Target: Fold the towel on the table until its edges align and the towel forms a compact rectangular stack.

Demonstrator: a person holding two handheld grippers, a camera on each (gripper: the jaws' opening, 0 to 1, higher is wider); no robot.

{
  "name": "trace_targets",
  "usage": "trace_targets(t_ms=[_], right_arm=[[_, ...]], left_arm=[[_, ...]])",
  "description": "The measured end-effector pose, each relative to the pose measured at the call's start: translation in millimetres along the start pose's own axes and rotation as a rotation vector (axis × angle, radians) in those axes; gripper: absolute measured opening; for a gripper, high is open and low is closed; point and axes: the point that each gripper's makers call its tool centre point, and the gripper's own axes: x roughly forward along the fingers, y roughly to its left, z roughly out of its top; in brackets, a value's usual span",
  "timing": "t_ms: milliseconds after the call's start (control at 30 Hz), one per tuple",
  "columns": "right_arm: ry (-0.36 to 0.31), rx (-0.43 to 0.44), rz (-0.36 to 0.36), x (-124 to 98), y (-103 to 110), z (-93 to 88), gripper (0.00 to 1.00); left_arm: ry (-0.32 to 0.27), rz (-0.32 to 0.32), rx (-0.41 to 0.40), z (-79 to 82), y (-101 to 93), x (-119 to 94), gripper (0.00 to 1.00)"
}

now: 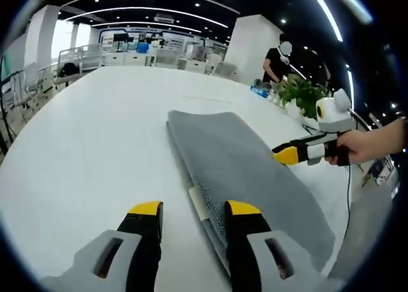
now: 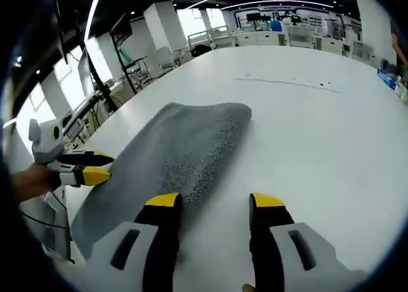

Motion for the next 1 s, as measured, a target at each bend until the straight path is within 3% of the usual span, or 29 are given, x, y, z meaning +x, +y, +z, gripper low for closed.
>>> trace_targets(t_ms=[333,467,567,733,1000], right_arm=[[-0.034,-0.033,0.005,-6,7,-12.6,0.35],[-0.025,-0.081,0.01,-6,15,-15.0,0.26],[-0.026,-0.072,0.035,-3,20,-16.9,0.16],[-0.024,-0.077,0.053,-1,23,-17.4,0.09],[-0.013,-0.116,0.069,-1,20,-18.3,0.06]], left_arm=[[0.037,-0.025,0.063,-1.5,-3.6,9,0.32],[0.04,-0.01,0.075,-1.8,-5.1,9,0.29],[0.055,-0.059,0.05,-7.7,-16.1,13,0.18],[0.038,-0.028,0.083,-5.9,-10.5,14,0.18],[0.061,-0.027,0.122,-6.5,-18.1,19,0.11]])
